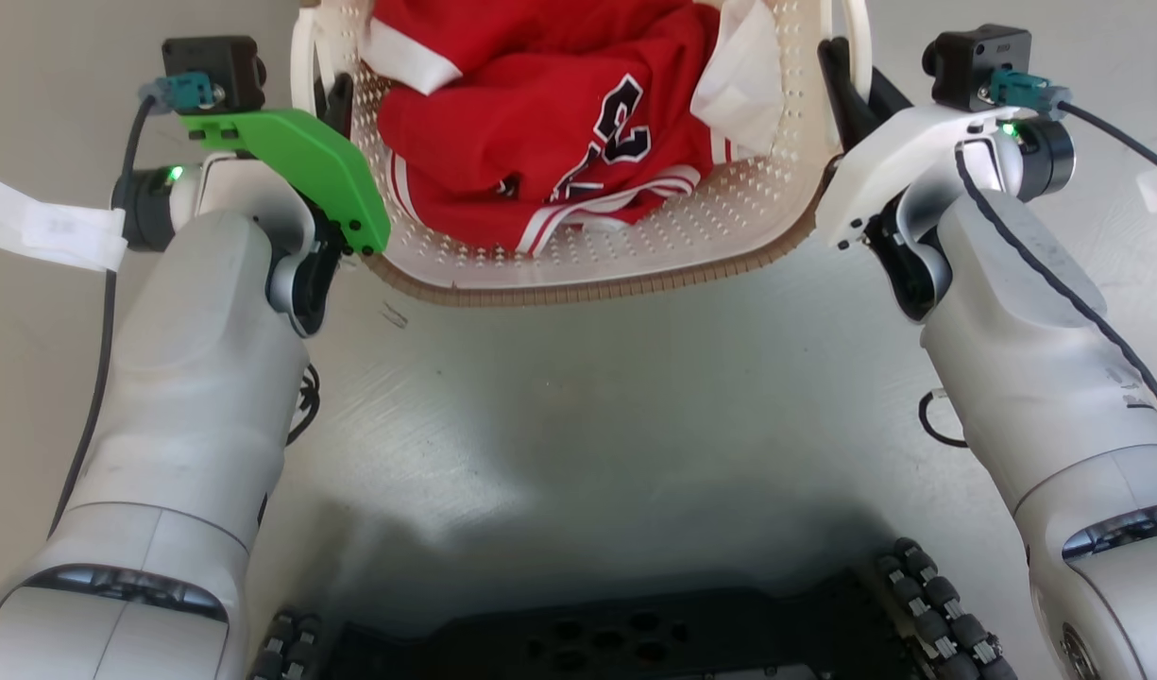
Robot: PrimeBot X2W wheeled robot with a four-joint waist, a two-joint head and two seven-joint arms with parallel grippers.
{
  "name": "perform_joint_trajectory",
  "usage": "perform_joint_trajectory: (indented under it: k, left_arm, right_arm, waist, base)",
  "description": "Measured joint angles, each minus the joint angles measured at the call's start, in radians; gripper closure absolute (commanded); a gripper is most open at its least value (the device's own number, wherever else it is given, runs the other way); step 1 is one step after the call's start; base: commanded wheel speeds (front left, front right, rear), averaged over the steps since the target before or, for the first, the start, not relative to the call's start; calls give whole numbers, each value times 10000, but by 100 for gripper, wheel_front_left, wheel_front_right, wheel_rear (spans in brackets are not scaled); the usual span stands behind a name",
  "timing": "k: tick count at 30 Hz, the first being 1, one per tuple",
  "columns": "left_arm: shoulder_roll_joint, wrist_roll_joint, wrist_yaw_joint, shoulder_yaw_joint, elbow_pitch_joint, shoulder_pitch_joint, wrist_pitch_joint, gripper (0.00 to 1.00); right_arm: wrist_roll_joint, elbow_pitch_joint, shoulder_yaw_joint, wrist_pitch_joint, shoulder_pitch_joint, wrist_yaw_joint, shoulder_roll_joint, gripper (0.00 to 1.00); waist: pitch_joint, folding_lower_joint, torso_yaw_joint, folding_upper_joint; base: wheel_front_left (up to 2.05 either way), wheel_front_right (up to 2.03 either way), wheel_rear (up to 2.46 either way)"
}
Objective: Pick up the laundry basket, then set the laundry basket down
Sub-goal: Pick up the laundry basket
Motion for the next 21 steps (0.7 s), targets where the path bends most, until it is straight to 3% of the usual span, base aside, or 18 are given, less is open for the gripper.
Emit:
perform_joint_trajectory:
  k: [21]
  left_arm:
    - [-140,-805,-190,-435,1361,529,366,100]
  right_arm:
    - [290,1680,230,-71,375,198,299,100]
  waist:
    - [-2076,0,-104,0]
  base:
    - [0,0,0]
